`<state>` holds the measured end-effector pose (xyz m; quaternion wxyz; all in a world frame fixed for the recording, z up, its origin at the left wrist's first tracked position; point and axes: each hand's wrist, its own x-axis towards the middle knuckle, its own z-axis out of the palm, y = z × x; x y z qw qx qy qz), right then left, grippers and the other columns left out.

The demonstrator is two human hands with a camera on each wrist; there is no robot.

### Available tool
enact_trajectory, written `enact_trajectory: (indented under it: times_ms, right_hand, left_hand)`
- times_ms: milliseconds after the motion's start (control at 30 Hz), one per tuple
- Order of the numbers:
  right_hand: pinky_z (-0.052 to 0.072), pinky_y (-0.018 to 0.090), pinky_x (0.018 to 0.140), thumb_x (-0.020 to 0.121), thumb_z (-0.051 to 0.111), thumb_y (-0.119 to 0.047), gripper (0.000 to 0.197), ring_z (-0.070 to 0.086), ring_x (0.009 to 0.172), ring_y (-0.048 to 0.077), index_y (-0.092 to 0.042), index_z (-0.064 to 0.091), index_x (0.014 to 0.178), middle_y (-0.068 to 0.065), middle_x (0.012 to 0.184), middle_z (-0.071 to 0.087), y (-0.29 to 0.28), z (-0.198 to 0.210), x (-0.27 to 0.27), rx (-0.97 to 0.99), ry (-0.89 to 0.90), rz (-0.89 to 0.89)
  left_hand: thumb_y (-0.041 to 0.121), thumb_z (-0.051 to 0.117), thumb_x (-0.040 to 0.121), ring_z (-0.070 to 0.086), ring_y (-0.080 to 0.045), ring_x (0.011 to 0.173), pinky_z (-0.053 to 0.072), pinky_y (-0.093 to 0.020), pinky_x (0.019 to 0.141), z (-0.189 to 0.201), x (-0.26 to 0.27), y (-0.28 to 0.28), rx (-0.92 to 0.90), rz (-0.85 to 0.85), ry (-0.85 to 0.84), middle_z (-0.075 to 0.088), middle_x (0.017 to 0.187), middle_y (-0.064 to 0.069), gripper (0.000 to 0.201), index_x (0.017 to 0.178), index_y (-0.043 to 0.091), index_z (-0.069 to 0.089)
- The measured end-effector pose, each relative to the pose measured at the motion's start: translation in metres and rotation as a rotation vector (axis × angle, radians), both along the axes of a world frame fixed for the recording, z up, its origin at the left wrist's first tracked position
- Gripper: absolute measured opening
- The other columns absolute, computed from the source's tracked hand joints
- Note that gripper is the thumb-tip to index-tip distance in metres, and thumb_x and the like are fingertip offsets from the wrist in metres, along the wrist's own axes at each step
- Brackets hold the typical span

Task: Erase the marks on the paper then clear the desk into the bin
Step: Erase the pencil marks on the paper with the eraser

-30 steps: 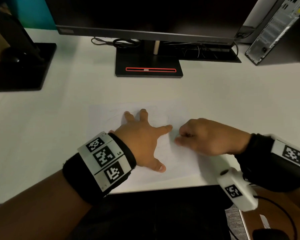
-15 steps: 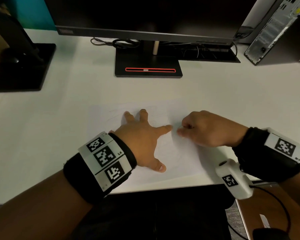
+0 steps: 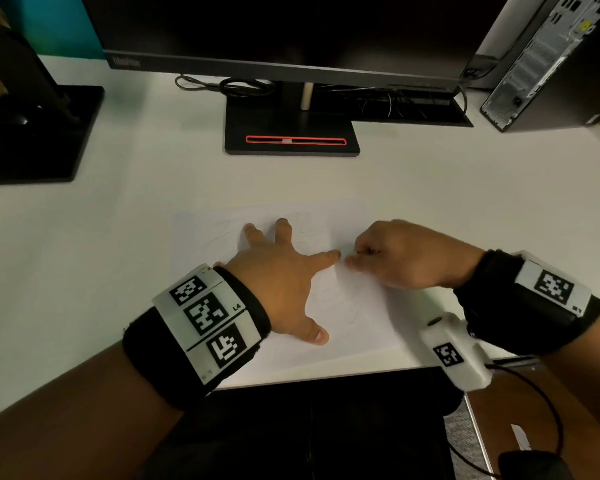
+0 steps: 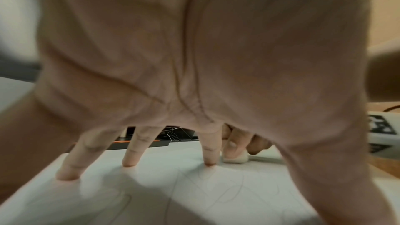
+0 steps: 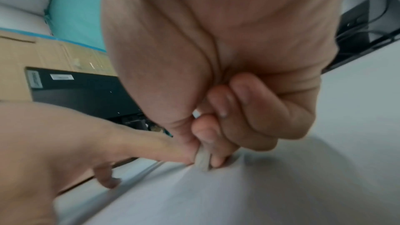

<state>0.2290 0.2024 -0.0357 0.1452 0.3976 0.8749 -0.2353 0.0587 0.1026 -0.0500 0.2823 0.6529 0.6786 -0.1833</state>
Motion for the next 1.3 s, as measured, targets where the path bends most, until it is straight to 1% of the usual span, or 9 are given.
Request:
enact_trajectory:
  times_ms: [167, 333, 467, 600, 733, 867, 1033, 1167, 1300]
  right_hand:
    - [0.034, 0.026, 0.055, 0.102, 0.053, -0.038, 0.044, 0.042, 0.054, 0.012, -0.013, 0.048, 0.066, -0.002, 0.06, 0.047, -0.016, -0.002, 0.0, -0.059, -0.018, 0.098]
    - [0.035, 0.029, 0.056, 0.102, 0.052, -0.038, 0.045, 0.044, 0.059, 0.015, -0.009, 0.048, 0.068, 0.002, 0.064, 0.05, -0.005, 0.0, 0.014, 0.004, -0.007, -0.014]
    - [0.04, 0.032, 0.062, 0.101, 0.054, -0.041, 0.044, 0.047, 0.06, 0.015, -0.011, 0.051, 0.07, 0.0, 0.065, 0.053, -0.022, -0.005, 0.02, -0.076, -0.031, 0.1]
    - [0.036, 0.031, 0.057, 0.101, 0.054, -0.039, 0.046, 0.044, 0.057, 0.017, -0.012, 0.046, 0.066, 0.0, 0.06, 0.049, -0.008, -0.003, 0.027, -0.006, 0.01, 0.003]
    - [0.041, 0.031, 0.061, 0.102, 0.052, -0.04, 0.045, 0.049, 0.06, 0.016, -0.011, 0.049, 0.068, 0.001, 0.064, 0.054, -0.028, -0.009, 0.026, -0.06, 0.01, 0.134]
    - [0.04, 0.031, 0.06, 0.102, 0.052, -0.039, 0.045, 0.049, 0.061, 0.018, -0.01, 0.049, 0.068, 0.003, 0.065, 0.055, -0.018, -0.005, 0.033, -0.03, 0.028, 0.028]
    - [0.041, 0.033, 0.061, 0.103, 0.051, -0.04, 0.046, 0.047, 0.059, 0.015, -0.009, 0.05, 0.069, 0.004, 0.065, 0.055, -0.039, -0.008, 0.03, -0.081, 0.017, 0.151]
    - [0.044, 0.037, 0.063, 0.102, 0.051, -0.04, 0.046, 0.049, 0.059, 0.017, -0.01, 0.048, 0.067, 0.005, 0.065, 0.057, -0.024, -0.007, 0.04, -0.027, 0.045, 0.053]
    - [0.043, 0.035, 0.063, 0.101, 0.051, -0.041, 0.046, 0.046, 0.059, 0.015, -0.01, 0.049, 0.068, 0.004, 0.064, 0.054, -0.044, -0.01, 0.035, -0.068, 0.037, 0.165]
  left_hand:
    - [0.076, 0.071, 0.07, -0.021, -0.054, 0.145, 0.035, -0.069, 0.108, -0.001, -0.001, 0.0, 0.002, 0.008, -0.016, -0.023, 0.16, -0.006, 0.112, 0.145, 0.065, -0.012]
    - [0.077, 0.069, 0.071, -0.02, -0.055, 0.145, 0.033, -0.068, 0.11, -0.001, 0.0, 0.0, -0.002, -0.004, 0.002, -0.025, 0.161, -0.007, 0.113, 0.146, 0.064, -0.013]
    - [0.078, 0.07, 0.07, -0.02, -0.055, 0.145, 0.034, -0.068, 0.109, -0.001, -0.001, 0.0, 0.001, -0.003, -0.009, -0.024, 0.161, -0.007, 0.113, 0.146, 0.065, -0.013]
    - [0.079, 0.069, 0.069, -0.018, -0.054, 0.145, 0.034, -0.069, 0.109, -0.002, -0.002, 0.0, 0.006, -0.021, 0.008, -0.023, 0.161, -0.008, 0.113, 0.146, 0.064, -0.013]
    - [0.079, 0.068, 0.07, -0.017, -0.054, 0.145, 0.036, -0.067, 0.108, 0.001, -0.001, 0.001, -0.001, -0.019, 0.024, -0.022, 0.161, -0.007, 0.113, 0.146, 0.065, -0.013]
    - [0.08, 0.067, 0.07, -0.016, -0.053, 0.146, 0.035, -0.064, 0.11, 0.005, 0.001, 0.0, -0.011, -0.025, 0.04, -0.021, 0.162, -0.008, 0.113, 0.148, 0.063, -0.014]
    - [0.081, 0.067, 0.069, -0.012, -0.052, 0.147, 0.036, -0.063, 0.11, 0.009, 0.0, 0.0, -0.021, -0.021, 0.046, -0.018, 0.162, -0.007, 0.113, 0.147, 0.064, -0.013]
    - [0.081, 0.066, 0.07, -0.011, -0.052, 0.147, 0.035, -0.062, 0.111, 0.008, 0.001, -0.001, -0.019, -0.036, 0.056, -0.015, 0.162, -0.008, 0.113, 0.148, 0.062, -0.013]
    - [0.083, 0.063, 0.069, -0.005, -0.053, 0.146, 0.038, -0.061, 0.109, 0.01, 0.002, 0.001, -0.028, -0.044, 0.077, -0.011, 0.161, -0.009, 0.114, 0.148, 0.061, -0.015]
